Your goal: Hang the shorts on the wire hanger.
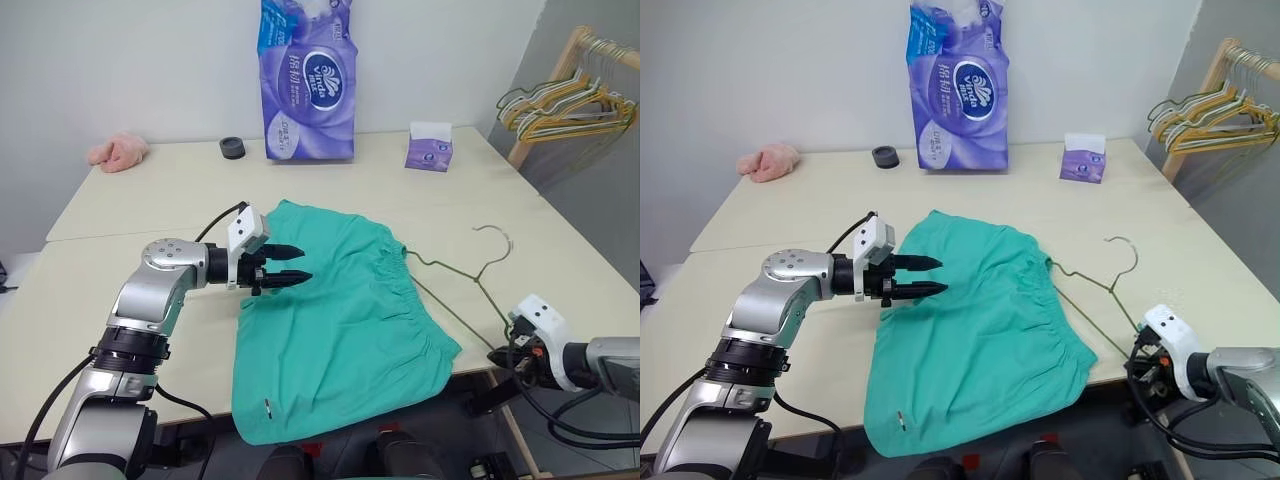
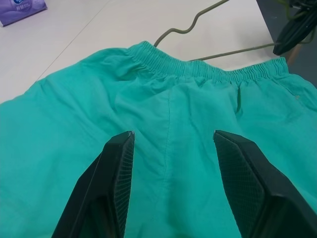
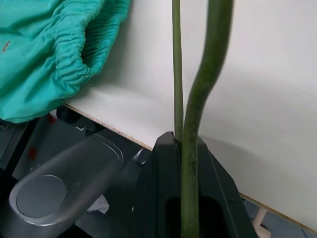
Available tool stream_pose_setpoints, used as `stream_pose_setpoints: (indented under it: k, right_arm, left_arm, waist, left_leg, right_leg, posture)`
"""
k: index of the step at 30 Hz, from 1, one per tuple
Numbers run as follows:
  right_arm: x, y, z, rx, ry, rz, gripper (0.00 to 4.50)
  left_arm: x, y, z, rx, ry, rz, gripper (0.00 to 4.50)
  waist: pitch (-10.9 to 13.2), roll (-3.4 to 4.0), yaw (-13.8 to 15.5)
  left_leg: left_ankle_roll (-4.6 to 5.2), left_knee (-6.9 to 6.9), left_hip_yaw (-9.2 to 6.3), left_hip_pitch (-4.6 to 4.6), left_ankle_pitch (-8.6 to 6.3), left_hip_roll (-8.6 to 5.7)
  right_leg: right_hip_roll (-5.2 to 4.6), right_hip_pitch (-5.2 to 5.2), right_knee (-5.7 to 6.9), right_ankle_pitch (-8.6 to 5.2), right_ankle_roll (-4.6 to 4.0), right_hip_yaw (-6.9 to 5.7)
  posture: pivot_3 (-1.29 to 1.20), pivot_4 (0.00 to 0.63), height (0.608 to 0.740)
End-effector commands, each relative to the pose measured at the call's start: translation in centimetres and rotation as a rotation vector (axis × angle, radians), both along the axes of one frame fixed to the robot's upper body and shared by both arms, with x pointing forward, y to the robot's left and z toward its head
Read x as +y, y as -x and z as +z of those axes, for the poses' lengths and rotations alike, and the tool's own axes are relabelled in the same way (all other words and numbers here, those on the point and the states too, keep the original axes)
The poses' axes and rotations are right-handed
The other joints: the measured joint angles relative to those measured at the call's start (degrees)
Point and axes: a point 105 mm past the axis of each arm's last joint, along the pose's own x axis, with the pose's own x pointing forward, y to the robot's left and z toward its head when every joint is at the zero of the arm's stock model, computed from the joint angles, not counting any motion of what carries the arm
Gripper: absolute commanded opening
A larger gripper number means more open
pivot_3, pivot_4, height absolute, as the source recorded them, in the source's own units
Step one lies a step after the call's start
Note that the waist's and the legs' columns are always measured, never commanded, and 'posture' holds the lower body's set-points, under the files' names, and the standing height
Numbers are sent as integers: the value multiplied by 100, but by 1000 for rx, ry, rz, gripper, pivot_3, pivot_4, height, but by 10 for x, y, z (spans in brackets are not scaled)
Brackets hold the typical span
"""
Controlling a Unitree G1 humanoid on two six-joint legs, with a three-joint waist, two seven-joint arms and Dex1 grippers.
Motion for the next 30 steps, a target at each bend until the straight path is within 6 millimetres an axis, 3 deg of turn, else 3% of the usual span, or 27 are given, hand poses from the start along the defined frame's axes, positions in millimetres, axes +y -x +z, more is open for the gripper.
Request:
stream_pose_setpoints:
  k: [1,9,18,25,30]
  right_arm:
    - [-1,-11,9,-34,33,49,0]
    - [7,-30,6,-17,47,124,0]
    - [20,-76,9,-45,-14,74,0]
    - [42,-105,32,-166,-77,39,0]
    - [83,-102,68,-383,-80,177,0]
  left_arm:
    - [-2,-1,12,-46,8,-6,2673]
    - [-2,-2,11,-48,11,0,2673]
    - [0,-6,11,-64,15,20,2673]
    - [8,-18,18,-121,25,100,2673]
    - [25,-40,33,-186,69,251,2673]
  waist:
    - [0,0,2]
    - [0,0,0]
    - [0,1,-8]
    - [-2,3,-3]
    - [-3,4,8]
  left_leg:
    - [0,0,0,0,0,0]
    - [0,0,-1,1,0,0]
    - [0,0,-2,0,0,0]
    - [-1,1,-4,-2,0,0]
    - [-1,2,-9,-7,0,-1]
  right_leg:
    - [0,0,0,0,0,-1]
    - [0,0,-1,0,0,-1]
    - [-2,-3,1,18,-31,-3]
    - [-5,-5,6,20,-33,-3]
    - [-8,-14,15,22,-34,-7]
  posture:
    - [-117,67,740]
    - [-111,63,740]
    - [-105,51,740]
    - [-96,41,740]
    - [-96,37,740]
